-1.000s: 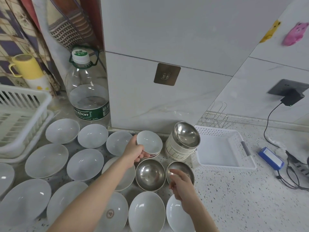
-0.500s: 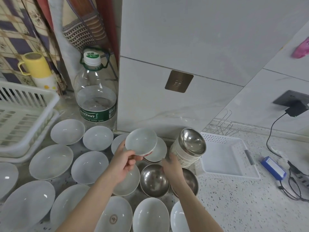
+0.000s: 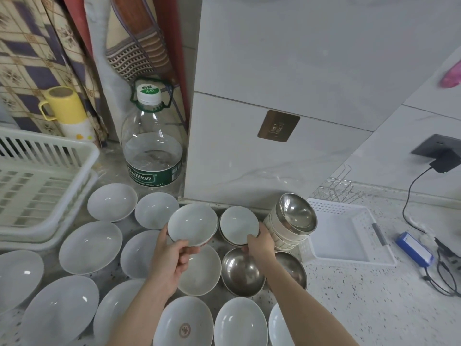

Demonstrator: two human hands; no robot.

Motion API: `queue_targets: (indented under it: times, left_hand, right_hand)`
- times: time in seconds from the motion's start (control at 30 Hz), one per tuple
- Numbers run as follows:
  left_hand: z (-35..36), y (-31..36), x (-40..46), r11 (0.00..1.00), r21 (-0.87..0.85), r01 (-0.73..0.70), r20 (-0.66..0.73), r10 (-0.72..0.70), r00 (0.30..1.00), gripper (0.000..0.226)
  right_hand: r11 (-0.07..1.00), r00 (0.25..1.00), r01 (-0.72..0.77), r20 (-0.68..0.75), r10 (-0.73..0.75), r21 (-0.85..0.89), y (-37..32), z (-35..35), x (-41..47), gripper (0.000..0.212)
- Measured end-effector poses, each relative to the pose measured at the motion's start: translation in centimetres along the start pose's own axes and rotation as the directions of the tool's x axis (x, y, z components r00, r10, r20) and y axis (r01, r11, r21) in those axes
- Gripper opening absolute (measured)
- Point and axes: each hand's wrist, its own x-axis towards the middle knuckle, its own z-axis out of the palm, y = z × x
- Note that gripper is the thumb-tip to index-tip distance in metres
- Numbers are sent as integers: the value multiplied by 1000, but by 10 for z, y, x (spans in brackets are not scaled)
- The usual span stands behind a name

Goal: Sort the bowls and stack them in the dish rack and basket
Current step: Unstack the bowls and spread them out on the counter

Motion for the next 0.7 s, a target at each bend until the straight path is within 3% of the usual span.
queue_targets:
  times: [0.3,0.47,0.6,0.7]
  left_hand:
    - [-4,-3,-10,998,33,-55,3,55,998,59]
    - [-9,-3,-14,994,68,-82,-7,82,997,61]
    - [-11,-6,-16,992,73,-108,-3,108,994,63]
    - [-10,-11,-23,987,96,-130,19,128,992,62]
  right_hand:
    - [992,994,109,2,-110,66,-7,-13,-10,62]
    - [965,982,184,4,-188,189,-8,-24,-32,58]
    - [927,973,229,-36,-229,296,3,-36,-58,67]
    - [904,974,224,-83,-208,364,20,-48,-78,66]
